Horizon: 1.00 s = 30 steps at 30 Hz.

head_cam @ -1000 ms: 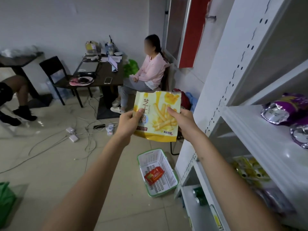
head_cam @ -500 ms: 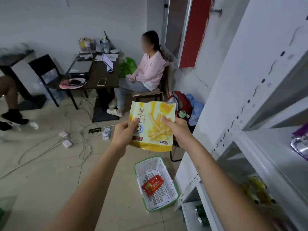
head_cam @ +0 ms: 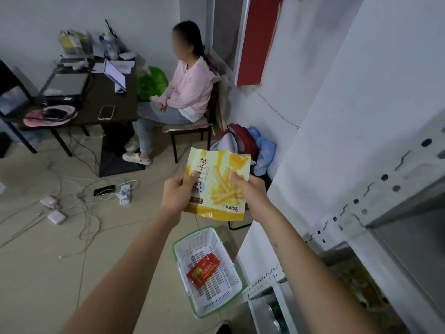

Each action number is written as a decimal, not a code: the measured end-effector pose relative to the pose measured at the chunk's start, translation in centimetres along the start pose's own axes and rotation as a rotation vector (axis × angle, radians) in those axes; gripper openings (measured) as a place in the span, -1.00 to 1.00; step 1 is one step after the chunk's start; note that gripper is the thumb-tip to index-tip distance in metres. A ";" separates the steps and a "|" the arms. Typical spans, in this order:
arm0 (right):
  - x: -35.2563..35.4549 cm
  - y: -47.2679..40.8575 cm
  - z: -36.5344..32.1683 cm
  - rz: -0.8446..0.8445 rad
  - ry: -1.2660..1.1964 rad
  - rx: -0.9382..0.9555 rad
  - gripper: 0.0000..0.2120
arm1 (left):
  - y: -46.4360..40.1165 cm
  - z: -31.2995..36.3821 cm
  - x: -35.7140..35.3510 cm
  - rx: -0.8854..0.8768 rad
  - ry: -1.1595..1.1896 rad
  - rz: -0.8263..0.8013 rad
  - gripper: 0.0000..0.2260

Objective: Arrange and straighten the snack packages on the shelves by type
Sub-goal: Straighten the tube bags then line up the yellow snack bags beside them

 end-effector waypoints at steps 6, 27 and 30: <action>0.1 -4.6 2.2 0.068 -0.026 -0.063 -0.78 | -5.2 -0.9 -1.4 0.037 -0.015 0.004 -0.73; 5.2 -12.4 30.0 0.274 0.024 -0.584 -0.77 | -16.4 -29.0 -6.0 0.289 -0.350 0.027 -0.60; 7.3 -13.6 37.6 0.342 0.070 -0.644 -0.68 | -18.1 -36.5 -8.3 0.326 -0.436 0.012 -0.66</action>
Point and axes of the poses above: each hand's wrist, its own y-axis away from the middle knuckle, its own x-axis out of the back of the hand, z = x × y, the point moved 7 cm from there along -y, towards the middle knuckle, and after that the axes turned 12 degrees about -y, right-handed, at the moved point
